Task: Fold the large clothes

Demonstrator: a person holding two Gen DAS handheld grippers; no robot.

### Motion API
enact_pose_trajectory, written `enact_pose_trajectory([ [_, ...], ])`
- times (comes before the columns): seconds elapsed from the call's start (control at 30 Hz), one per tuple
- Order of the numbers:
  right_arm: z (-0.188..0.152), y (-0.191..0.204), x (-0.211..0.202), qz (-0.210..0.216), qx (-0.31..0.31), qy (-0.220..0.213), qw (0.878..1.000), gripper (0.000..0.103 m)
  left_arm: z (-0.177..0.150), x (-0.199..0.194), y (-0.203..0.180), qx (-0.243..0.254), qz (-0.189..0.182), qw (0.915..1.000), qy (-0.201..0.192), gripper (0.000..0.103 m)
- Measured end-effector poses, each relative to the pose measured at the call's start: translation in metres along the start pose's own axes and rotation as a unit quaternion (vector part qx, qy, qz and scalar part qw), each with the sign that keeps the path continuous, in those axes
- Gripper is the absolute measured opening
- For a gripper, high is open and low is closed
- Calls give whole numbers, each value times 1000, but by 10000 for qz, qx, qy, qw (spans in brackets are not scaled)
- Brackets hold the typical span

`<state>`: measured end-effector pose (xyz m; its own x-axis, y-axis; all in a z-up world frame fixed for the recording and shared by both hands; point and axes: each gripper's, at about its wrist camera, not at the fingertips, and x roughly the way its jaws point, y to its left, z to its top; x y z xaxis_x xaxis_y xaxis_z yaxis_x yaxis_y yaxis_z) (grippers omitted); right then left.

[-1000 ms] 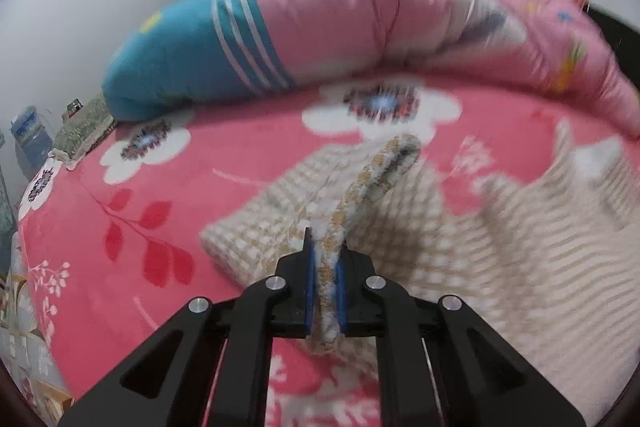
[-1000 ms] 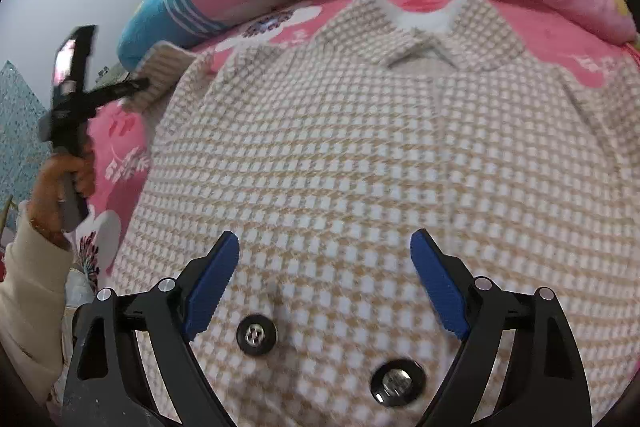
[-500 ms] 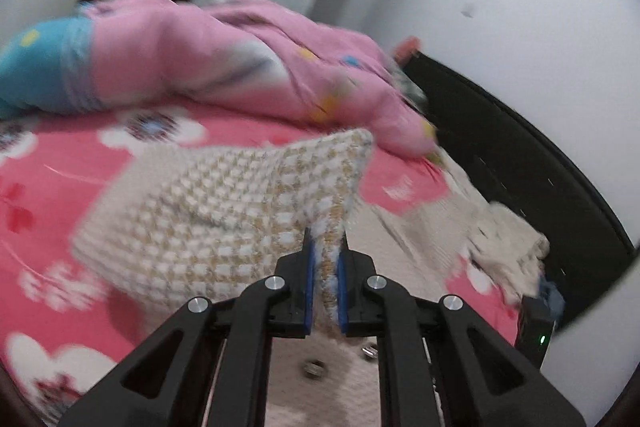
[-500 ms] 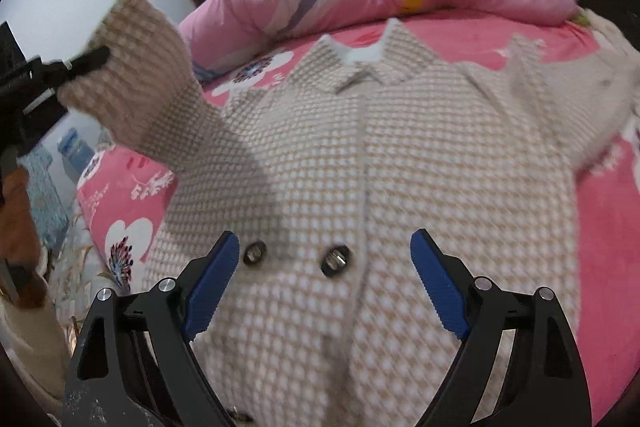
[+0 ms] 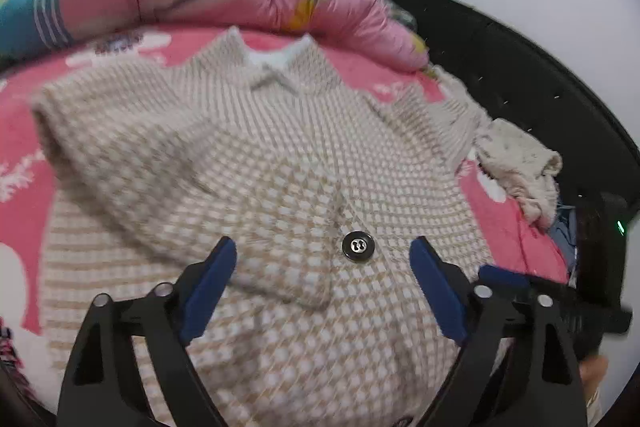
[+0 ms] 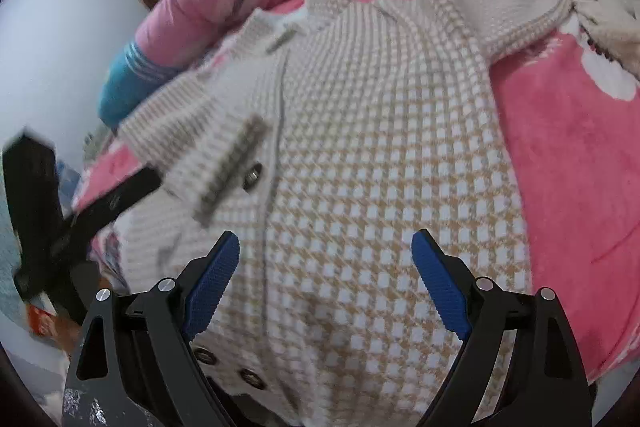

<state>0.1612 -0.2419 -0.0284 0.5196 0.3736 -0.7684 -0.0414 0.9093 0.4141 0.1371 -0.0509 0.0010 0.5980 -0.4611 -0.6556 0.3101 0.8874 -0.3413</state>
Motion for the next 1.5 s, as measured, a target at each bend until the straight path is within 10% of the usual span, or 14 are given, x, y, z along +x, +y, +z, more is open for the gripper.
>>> enact_pose_trajectory([
  [0.2, 30, 14, -4, 685, 186, -148, 9974, 84, -8, -45, 41, -200, 167, 9985, -485, 94],
  [0.5, 45, 53, 59, 2192, 1021, 821, 9668, 74, -24, -5, 119, -724, 1943, 9783, 30, 94],
  [0.83, 45, 65, 126, 1361, 1315, 1283, 9735, 42, -36, 9, 134, -666, 2145, 9743, 148, 94],
  [0.97, 45, 83, 131, 1131, 939, 1324, 9802, 9, -37, 9, 137, -699, 2073, 9757, 102, 94],
  [1.13, 75, 117, 99, 823, 130, 648, 9944, 6, -38, 10, 141, -666, 2070, 9761, 40, 94],
  [1.33, 150, 126, -15, 323, -554, -1148, 9913, 6, -36, 11, 139, -620, 2092, 9759, 91, 94],
  [1.5, 164, 78, -12, -114, -365, -1043, 9938, 6, -25, 9, 139, -664, 2136, 9746, 108, 94],
])
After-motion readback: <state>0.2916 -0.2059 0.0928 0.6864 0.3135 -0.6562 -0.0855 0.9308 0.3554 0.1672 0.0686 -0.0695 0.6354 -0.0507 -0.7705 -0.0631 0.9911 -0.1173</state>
